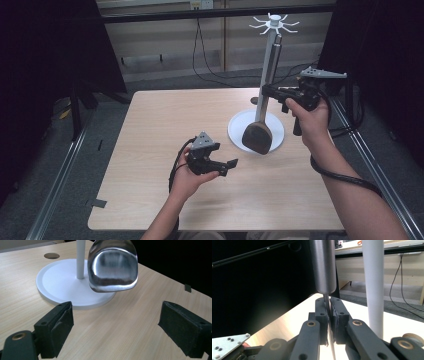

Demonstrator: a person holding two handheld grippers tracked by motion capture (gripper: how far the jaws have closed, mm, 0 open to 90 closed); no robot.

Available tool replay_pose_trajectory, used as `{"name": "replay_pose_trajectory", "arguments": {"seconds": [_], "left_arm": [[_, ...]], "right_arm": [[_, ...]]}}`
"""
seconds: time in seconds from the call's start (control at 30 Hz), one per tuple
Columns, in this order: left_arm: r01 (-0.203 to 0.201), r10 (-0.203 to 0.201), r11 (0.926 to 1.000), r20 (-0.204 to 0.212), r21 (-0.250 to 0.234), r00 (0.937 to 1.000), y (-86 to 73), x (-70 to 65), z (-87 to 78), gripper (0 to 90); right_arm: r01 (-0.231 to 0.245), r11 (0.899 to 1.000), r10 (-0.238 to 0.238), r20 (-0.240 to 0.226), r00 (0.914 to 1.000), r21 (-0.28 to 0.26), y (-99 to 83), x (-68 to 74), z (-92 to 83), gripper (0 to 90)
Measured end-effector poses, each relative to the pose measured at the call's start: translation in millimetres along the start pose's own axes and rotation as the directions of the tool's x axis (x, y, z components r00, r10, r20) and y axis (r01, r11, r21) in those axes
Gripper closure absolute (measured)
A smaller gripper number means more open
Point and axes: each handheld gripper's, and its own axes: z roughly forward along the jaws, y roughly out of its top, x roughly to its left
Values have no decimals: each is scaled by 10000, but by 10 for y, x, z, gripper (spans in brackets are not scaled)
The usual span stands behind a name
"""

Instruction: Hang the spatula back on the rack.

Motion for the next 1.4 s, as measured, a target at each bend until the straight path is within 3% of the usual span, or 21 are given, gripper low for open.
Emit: {"name": "replay_pose_trajectory", "arguments": {"seconds": [0.53, 0.8, 1.3, 1.4], "left_arm": [[-5, 5, 10000, 39, 30, 10000, -5, -26, 15, 121], [-74, 74, 10000, 47, 47, 10000, -5, -22, 11, 121], [-37, 37, 10000, -61, 27, 10000, -15, 4, -30, 121], [-4, 4, 10000, -89, -5, 10000, -11, 20, -42, 121]], "right_arm": [[606, 9982, -607, 828, 9947, 33, 27, 26, -14, 736], [631, 9980, -629, 1031, 9927, 15, 23, 23, -31, 678], [877, 9961, -886, 1534, 9842, 124, -52, 26, -154, 465], [1086, 9931, -1144, 1656, 9795, 434, -116, 48, -184, 397]]}}
